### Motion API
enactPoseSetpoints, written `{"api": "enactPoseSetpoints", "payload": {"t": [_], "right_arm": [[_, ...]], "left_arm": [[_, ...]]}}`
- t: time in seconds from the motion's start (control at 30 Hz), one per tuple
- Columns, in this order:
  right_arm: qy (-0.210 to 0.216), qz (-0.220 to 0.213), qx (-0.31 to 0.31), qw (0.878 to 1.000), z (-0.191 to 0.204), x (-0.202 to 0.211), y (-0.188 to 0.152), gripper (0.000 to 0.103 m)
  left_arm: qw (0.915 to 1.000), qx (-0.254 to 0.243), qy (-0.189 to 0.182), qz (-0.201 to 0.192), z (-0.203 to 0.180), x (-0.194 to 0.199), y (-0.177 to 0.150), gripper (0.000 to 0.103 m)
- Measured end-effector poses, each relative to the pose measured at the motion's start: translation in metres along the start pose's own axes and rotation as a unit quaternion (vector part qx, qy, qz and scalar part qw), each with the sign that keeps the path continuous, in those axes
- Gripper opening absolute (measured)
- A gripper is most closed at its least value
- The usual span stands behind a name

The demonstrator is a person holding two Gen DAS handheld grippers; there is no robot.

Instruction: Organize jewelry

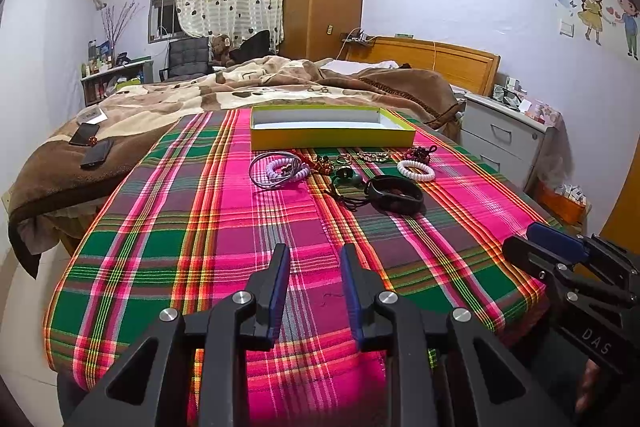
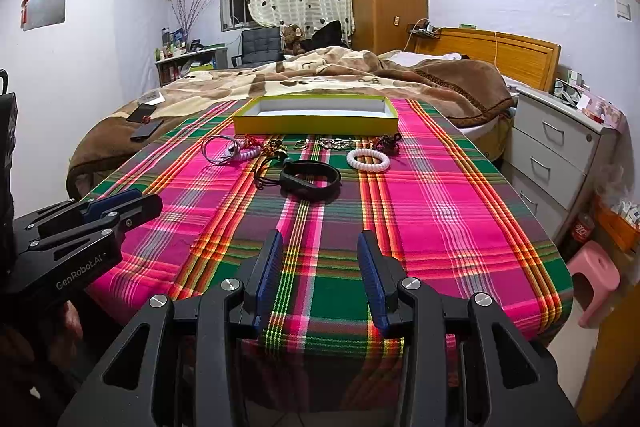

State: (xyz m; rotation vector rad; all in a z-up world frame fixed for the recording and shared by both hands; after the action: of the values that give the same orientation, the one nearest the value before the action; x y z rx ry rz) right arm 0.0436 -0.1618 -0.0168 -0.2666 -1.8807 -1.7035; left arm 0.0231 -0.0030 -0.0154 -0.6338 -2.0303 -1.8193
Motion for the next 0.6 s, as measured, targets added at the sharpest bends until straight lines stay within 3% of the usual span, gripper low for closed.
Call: {"api": "enactPoseSetpoints", "payload": {"t": [0.6], "right_arm": [[-0.001, -0.004, 0.001, 1.000, 0.0000, 0.0016, 0.0003, 0.039]], "left_arm": [[1.0000, -0.003, 0.001, -0.006, -0.0027, 0.0053, 0.0017, 0.025]]}}
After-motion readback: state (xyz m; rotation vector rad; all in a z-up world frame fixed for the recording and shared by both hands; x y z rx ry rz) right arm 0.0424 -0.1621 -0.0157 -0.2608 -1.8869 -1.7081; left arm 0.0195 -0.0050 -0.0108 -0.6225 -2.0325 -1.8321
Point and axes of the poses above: each gripper's, at about its wrist camera, not at the fingertips, and x roughly against the way its jaws point, z to its left, y to its top, the point moved 4 cm from there along -x, roughly the way its jaws point, and after that the axes turned 6 degrees about -y, right-handed, at the moved point
